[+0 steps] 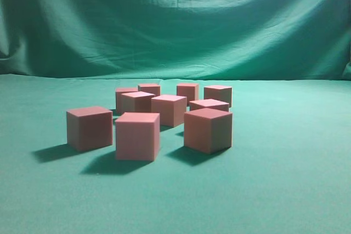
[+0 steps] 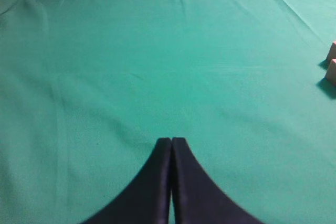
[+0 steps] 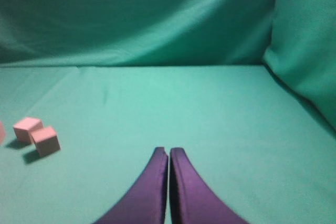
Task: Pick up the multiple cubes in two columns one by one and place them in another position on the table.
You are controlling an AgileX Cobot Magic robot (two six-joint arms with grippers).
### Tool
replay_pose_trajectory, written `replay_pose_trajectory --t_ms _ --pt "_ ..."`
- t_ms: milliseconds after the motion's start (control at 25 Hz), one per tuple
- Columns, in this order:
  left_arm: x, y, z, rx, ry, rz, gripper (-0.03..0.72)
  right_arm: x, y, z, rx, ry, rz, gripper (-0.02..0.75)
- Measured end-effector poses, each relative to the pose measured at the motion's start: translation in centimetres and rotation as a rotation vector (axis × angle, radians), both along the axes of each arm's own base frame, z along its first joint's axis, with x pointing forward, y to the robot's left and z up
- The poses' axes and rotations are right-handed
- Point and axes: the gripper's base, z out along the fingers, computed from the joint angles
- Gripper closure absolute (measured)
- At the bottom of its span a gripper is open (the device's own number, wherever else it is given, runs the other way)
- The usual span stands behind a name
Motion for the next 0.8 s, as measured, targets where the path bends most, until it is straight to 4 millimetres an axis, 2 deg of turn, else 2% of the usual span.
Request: replay_pose_trajectory --t_ms 320,800 --pt "0.0 0.0 0.0 0.000 0.000 0.000 0.688 -0.3 -0.3 -1.6 -0.006 0.175 -0.051 0.738" --pt "0.0 0.0 0.0 0.000 0.000 0.000 0.688 -0.4 -0.4 -1.8 -0.027 0.189 -0.048 0.738"
